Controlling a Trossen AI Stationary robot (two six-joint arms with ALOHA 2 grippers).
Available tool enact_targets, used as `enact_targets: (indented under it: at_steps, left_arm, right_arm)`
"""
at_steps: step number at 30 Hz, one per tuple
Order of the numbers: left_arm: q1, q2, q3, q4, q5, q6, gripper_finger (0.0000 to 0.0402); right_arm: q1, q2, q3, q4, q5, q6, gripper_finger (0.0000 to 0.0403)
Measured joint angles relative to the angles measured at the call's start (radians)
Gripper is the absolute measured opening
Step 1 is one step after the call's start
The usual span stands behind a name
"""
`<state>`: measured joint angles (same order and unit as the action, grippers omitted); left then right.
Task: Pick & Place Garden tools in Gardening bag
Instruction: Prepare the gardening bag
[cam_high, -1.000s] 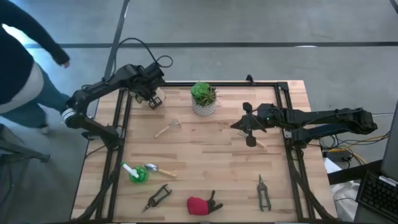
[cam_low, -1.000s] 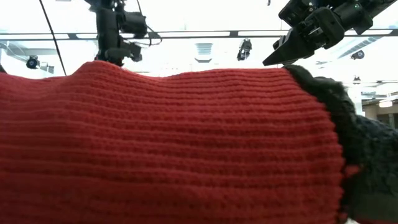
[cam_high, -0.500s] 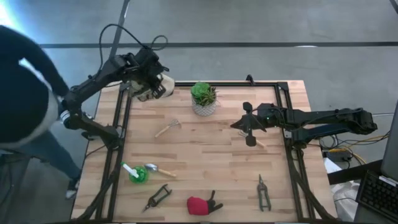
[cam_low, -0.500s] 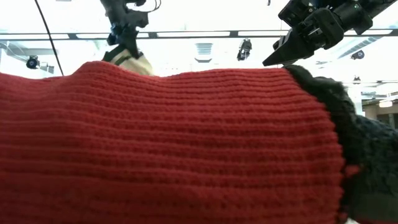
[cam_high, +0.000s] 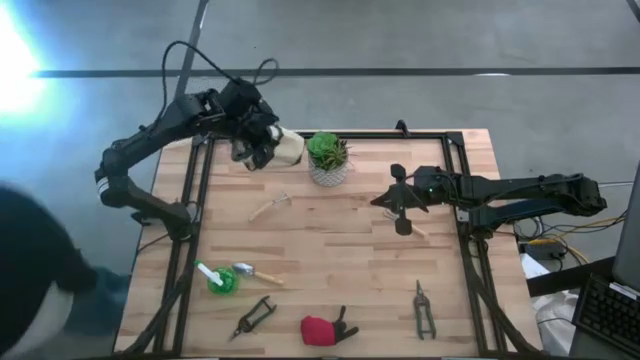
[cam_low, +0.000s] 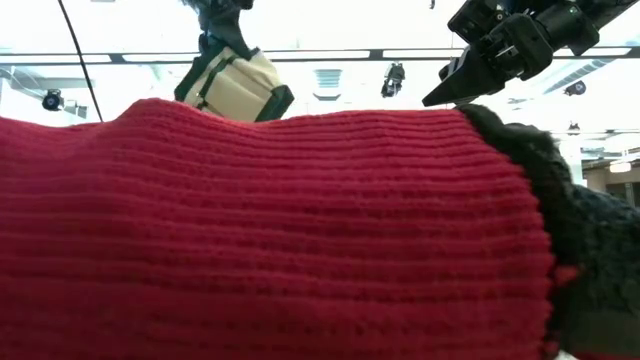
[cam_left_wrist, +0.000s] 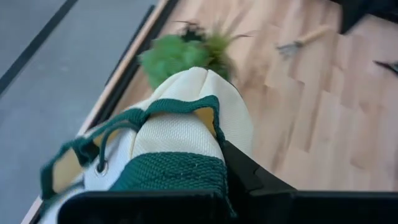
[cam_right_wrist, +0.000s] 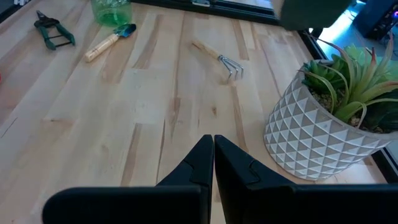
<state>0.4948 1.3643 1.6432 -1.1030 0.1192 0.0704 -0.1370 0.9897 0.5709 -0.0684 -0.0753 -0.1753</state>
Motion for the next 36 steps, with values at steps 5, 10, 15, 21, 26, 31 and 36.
enact_targets:
  at_steps: [5, 10, 15, 21, 26, 31, 36]
  left_arm:
    - [-0.098, 0.0, 0.0, 0.003, 0.001, 0.001, 0.0001]
    - [-0.168, 0.009, -0.01, 0.026, 0.001, -0.054, 0.0001]
    - [-0.232, 0.084, -0.01, 0.026, 0.0, -0.068, 0.0001]
    - [-0.294, 0.195, 0.03, -0.008, 0.0, -0.045, 0.0001]
    - [-0.316, 0.263, 0.062, -0.013, 0.0, -0.045, 0.0001]
    - [-0.331, 0.317, 0.08, -0.018, 0.0, -0.045, 0.0001]
    - [-0.354, 0.354, 0.081, -0.018, 0.001, -0.046, 0.0001]
  right_arm:
    - [-0.015, 0.0, 0.0, 0.0, 0.0, 0.011, 0.0008]
    - [-0.031, 0.0, 0.0, 0.006, 0.001, 0.012, 0.0008]
    - [-0.04, 0.0, 0.0, 0.044, 0.0, 0.015, 0.0008]
    - [-0.041, 0.0, -0.001, 0.053, 0.0, 0.002, 0.0008]
    - [-0.041, 0.0, -0.003, 0.053, 0.0, -0.011, 0.0008]
    - [-0.049, 0.0, -0.003, 0.052, -0.001, -0.01, 0.0008]
    - [-0.054, 0.0, -0.003, 0.051, 0.0, -0.008, 0.0008]
